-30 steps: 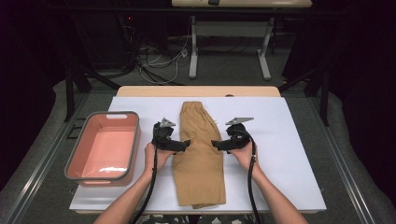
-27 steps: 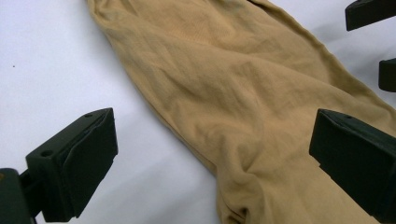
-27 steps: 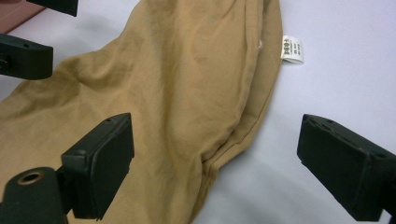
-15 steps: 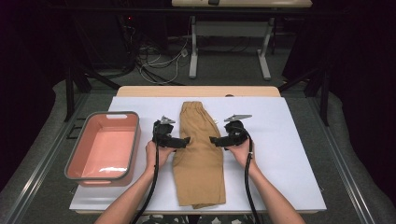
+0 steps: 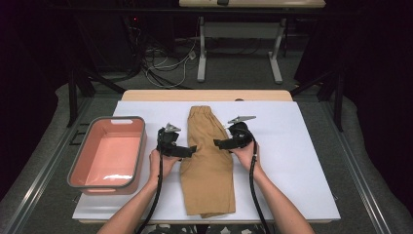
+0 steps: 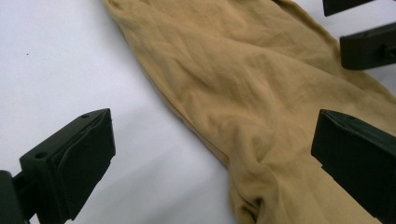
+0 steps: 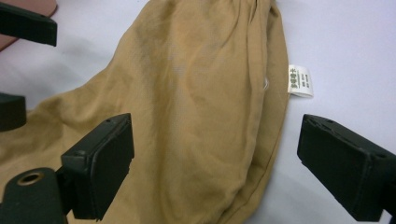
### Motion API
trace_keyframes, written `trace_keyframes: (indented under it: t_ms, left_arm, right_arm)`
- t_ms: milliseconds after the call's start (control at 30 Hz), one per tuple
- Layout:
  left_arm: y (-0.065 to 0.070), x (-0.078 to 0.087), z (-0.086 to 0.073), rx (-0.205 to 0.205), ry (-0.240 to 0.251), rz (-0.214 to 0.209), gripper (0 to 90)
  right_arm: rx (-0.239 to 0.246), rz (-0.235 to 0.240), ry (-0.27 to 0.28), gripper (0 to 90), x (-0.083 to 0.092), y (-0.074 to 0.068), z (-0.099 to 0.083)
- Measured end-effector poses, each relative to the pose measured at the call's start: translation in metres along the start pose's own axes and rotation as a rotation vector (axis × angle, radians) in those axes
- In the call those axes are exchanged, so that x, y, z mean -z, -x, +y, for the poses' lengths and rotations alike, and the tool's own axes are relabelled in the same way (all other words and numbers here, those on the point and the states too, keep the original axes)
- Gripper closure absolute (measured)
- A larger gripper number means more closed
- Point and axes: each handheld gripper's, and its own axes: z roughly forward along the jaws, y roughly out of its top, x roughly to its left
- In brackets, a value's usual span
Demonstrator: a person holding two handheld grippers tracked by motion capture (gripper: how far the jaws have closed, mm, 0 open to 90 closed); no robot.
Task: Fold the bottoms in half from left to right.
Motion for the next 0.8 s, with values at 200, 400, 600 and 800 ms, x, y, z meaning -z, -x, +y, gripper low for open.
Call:
trace_keyframes:
  t_ms: [200,400,600,800]
  left_arm:
    - [0.004,0.005,-0.005,-0.014,0.005,-0.013,0.0]
    - [0.008,0.009,-0.013,-0.026,0.005,-0.021,0.0]
    - [0.013,0.017,-0.024,-0.069,-0.014,-0.032,0.0]
    - [0.016,0.022,-0.032,-0.084,-0.015,-0.043,0.0]
  right_arm:
    - [-0.006,0.0,-0.007,10.2,-0.005,0.001,0.003]
    - [-0.01,-0.004,-0.016,9.6,-0.01,0.004,0.005]
    - [-0.007,-0.01,-0.028,8.8,-0.017,0.005,0.009]
    - [-0.011,-0.012,-0.04,7.8,-0.023,0.004,0.015]
